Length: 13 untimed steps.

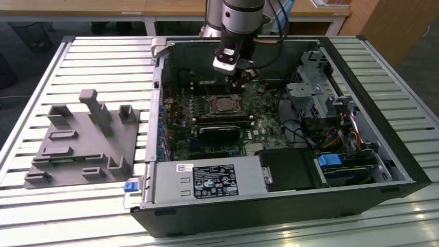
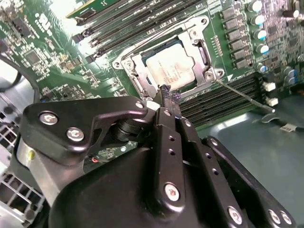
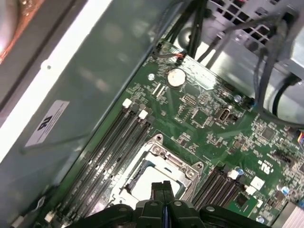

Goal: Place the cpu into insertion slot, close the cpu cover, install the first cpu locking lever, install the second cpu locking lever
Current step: 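Install the first cpu locking lever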

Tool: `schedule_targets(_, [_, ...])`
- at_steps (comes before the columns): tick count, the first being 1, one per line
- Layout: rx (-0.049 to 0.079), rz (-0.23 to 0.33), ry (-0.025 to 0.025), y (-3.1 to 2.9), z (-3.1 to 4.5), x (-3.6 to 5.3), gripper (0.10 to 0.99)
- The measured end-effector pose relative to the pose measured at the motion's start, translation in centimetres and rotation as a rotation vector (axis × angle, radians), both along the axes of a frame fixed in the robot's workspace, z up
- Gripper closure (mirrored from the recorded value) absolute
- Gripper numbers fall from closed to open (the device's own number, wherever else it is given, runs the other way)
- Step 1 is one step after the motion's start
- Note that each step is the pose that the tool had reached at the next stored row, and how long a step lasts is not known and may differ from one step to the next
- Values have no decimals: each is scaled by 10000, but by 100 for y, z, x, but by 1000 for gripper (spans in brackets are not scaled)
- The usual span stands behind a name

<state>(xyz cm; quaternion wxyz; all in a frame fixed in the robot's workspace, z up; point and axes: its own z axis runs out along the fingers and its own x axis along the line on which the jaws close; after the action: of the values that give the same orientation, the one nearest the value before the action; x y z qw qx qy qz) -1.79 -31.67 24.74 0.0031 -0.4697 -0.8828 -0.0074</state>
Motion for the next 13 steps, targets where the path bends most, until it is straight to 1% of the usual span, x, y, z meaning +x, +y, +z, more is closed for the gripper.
schedule_targets(5, [0,577,0,0,0,0,980])
schedule_targets(13, [0,1311,0,0,0,0,980])
